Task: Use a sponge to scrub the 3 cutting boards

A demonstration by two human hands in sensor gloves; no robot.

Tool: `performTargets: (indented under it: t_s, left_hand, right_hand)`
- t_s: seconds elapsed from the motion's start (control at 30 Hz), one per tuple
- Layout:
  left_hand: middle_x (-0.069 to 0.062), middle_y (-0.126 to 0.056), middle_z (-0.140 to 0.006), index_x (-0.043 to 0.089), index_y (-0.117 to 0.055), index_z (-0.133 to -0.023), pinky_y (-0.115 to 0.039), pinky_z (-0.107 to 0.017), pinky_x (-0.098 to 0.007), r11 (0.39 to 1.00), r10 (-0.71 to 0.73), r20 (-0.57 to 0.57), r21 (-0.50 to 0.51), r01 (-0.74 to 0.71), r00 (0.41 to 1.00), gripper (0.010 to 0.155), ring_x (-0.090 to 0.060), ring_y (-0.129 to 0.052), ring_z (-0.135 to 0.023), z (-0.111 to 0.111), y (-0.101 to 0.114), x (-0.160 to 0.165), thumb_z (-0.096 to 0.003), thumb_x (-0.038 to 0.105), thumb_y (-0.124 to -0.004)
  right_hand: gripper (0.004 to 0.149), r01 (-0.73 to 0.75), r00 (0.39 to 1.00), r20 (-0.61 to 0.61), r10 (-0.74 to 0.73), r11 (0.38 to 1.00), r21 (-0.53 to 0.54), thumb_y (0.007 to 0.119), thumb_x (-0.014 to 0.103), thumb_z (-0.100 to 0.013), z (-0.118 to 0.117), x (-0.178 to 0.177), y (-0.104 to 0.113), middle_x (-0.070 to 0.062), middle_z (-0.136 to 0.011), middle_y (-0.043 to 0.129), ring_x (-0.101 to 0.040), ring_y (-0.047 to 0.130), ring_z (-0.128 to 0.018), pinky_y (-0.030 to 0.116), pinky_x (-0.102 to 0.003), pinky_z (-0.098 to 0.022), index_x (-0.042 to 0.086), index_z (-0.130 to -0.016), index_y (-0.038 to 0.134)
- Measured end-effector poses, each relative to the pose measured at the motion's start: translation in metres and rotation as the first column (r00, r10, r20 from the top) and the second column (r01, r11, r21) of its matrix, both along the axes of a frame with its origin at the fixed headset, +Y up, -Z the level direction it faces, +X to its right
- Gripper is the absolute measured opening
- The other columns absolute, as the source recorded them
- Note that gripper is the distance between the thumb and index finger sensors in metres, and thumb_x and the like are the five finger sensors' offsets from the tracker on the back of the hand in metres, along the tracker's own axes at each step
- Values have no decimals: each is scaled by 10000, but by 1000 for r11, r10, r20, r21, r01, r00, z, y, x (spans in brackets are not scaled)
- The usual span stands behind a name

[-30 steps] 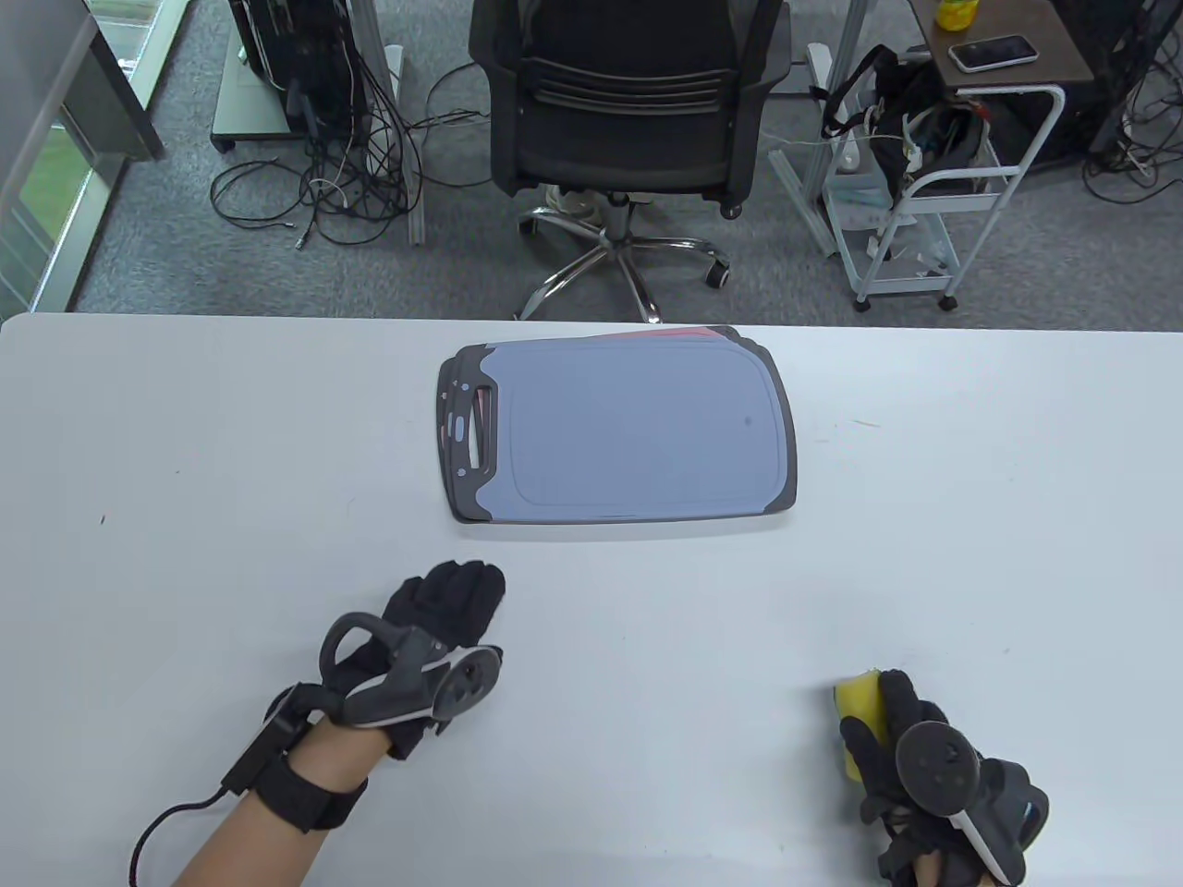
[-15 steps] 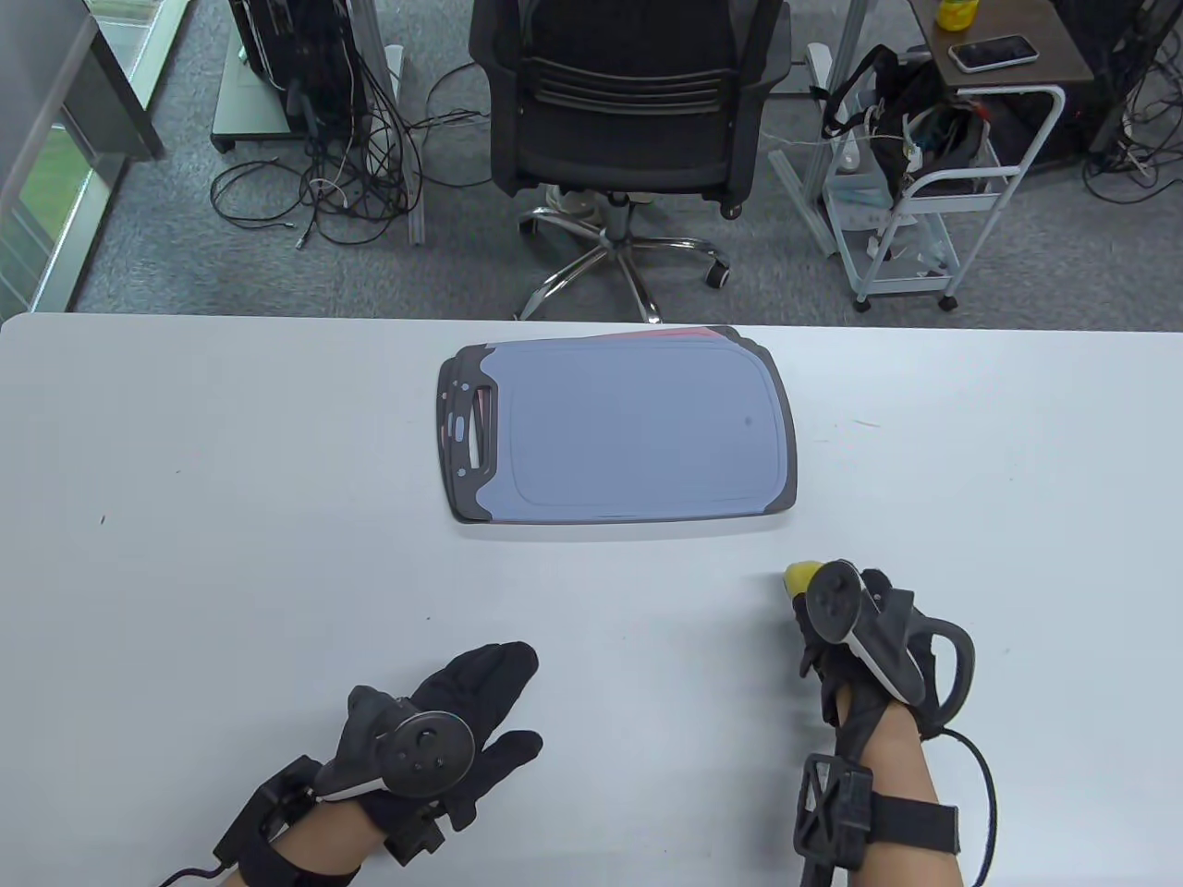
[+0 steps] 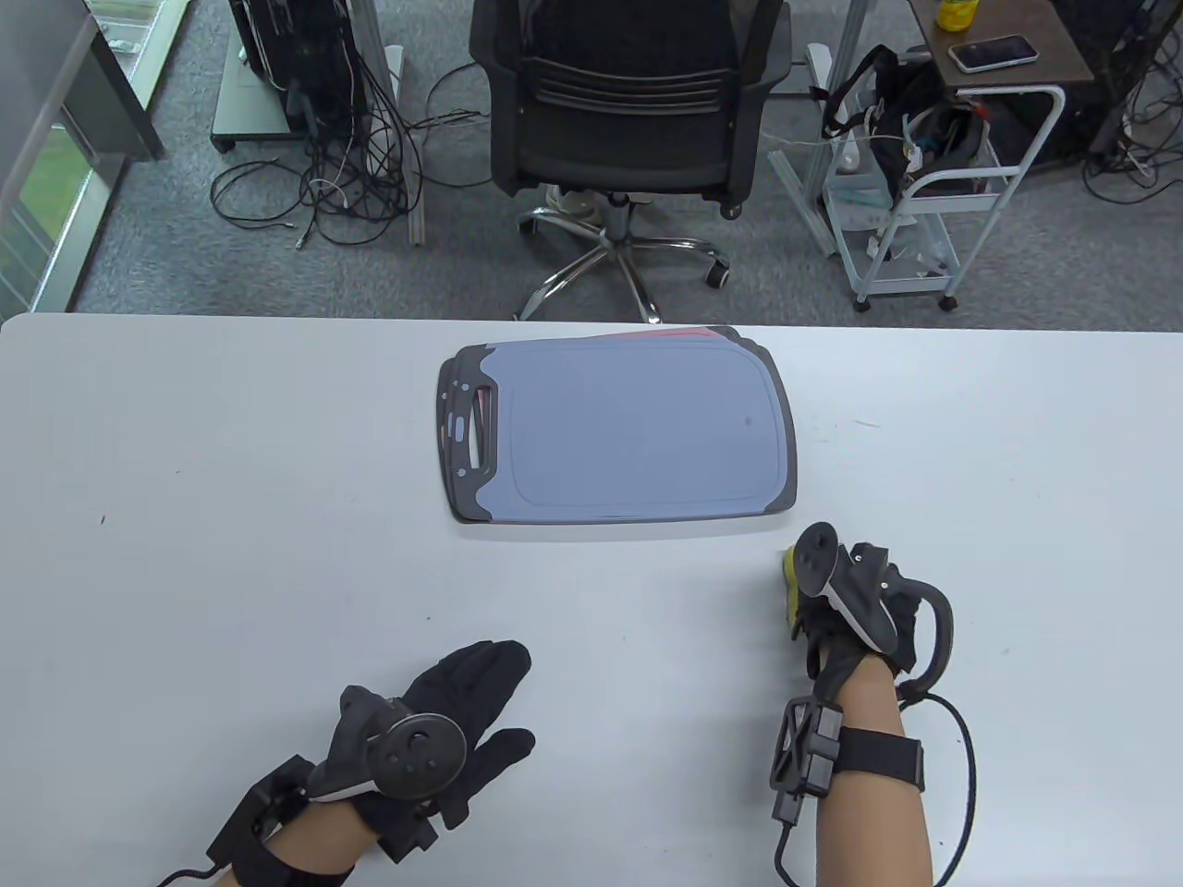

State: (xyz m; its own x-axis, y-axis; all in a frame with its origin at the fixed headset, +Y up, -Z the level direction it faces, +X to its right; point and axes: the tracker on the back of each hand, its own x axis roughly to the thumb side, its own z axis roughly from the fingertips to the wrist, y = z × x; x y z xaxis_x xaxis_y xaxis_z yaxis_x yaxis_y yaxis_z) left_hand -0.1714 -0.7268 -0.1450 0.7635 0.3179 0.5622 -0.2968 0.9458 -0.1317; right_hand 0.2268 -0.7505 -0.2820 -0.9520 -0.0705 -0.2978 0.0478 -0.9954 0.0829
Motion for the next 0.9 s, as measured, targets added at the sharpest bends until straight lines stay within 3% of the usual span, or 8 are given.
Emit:
performTargets:
  t_s: [0.3,0.43,0.63,0.7,0.8,0.9]
  left_hand:
    - [-142,-598,-1190,152,-393,-1166,-673,-729,-588,999,-33,-4,20,33,999,864,-416,-689,-1058,0,-2,0,-502,606,-709]
    - [-140,-593,-1192,156,-389,-1166,-668,-731,-590,999,-42,-8,29,43,999,863,-415,-683,-1062,-1,-4,-2,-502,605,-710]
    - [-134,-600,-1187,157,-393,-1164,-668,-734,-588,998,-52,-17,43,53,998,854,-409,-688,-1060,-3,-10,-3,-506,599,-710]
    - [-132,-602,-1184,153,-393,-1162,-673,-731,-583,995,-75,-17,61,75,997,854,-404,-695,-1056,-2,-15,-3,-506,599,-709]
    - [-132,-602,-1184,155,-393,-1161,-676,-731,-581,989,-126,-13,82,126,992,855,-402,-696,-1058,0,-20,-6,-504,602,-709]
    - [-138,-597,-1189,142,-396,-1161,-673,-731,-586,986,-136,-25,96,137,990,862,-408,-691,-1061,0,-17,-11,-503,600,-711]
  right_hand:
    - [556,9,997,-74,-3,996,90,687,490,-504,24,-2,14,-122,-944,736,-307,851,-739,719,-531,-561,179,-954,786]
    - [586,124,978,-187,-95,981,149,701,508,-501,46,-18,16,-131,-956,722,-314,843,-754,718,-532,-565,172,-978,751]
    - [607,207,879,-468,-98,960,187,730,524,-491,88,-73,6,-113,-963,722,-298,842,-779,731,-518,-572,190,-997,718]
    - [596,294,804,-576,-146,940,172,756,501,-482,109,-93,-2,-112,-956,732,-301,843,-781,727,-525,-573,190,-989,729]
    - [616,263,748,-655,-106,954,146,764,504,-477,128,-107,-4,-114,-974,713,-316,817,-819,711,-539,-592,186,-1002,709]
    - [646,254,716,-691,-97,959,128,754,514,-478,133,-115,-4,-116,-1005,683,-327,783,-865,686,-542,-620,184,-1027,666]
